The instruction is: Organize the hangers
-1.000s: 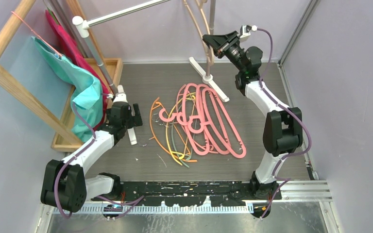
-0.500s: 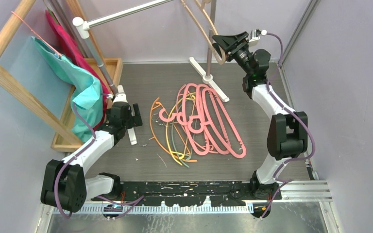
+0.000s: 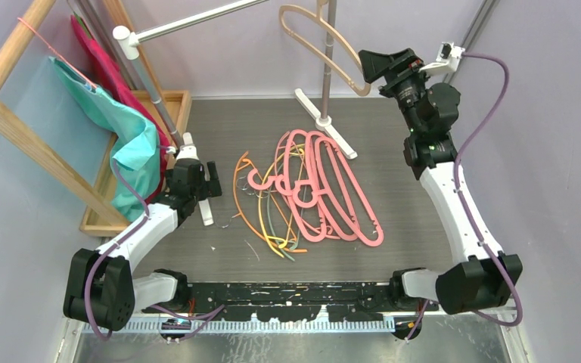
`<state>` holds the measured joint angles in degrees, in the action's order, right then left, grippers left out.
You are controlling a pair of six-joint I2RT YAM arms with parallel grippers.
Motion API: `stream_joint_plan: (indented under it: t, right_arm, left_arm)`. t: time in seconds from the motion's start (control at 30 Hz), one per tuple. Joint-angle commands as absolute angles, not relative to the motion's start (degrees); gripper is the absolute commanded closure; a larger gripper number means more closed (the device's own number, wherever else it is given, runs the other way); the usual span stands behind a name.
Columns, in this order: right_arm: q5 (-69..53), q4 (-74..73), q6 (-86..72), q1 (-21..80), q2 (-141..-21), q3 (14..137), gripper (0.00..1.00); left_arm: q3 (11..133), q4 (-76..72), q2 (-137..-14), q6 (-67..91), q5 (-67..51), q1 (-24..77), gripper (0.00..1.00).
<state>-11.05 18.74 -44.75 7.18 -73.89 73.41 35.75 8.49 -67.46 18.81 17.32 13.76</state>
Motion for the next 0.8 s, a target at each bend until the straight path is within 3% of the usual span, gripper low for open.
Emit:
stream_joint_plan:
  t: [0.0,0.17,0.37,0.53,0.77]
  right_arm:
    - [6.2,6.8,-28.5,10.0,-69.9,72.8,0.00]
    - [31.8,-0.6,-16.3,20.2,-64.8,69.1,0.01]
    - [43.9,-8.3,-17.8,35.0,-59.0,57.1,0.07]
    - [38.9,-12.2,-26.5,38.4,-53.9,43.5,0.22]
    - [26.9,-16.8,-28.1,39.0,-62.1,37.6,0.25]
  left_arm:
    - [35.9,6.7,-67.0,18.6,17.8,13.7,0.02]
    - [35.9,6.7,-66.9,18.7,17.8,13.7,0.02]
    - [36.1,6.7,-67.3,18.7,17.2,13.7,0.02]
    - [35.6,6.0,-67.0,19.1,16.5,13.6,0.02]
    - [35.9,6.6,-67.1,19.2,16.8,13.7,0.02]
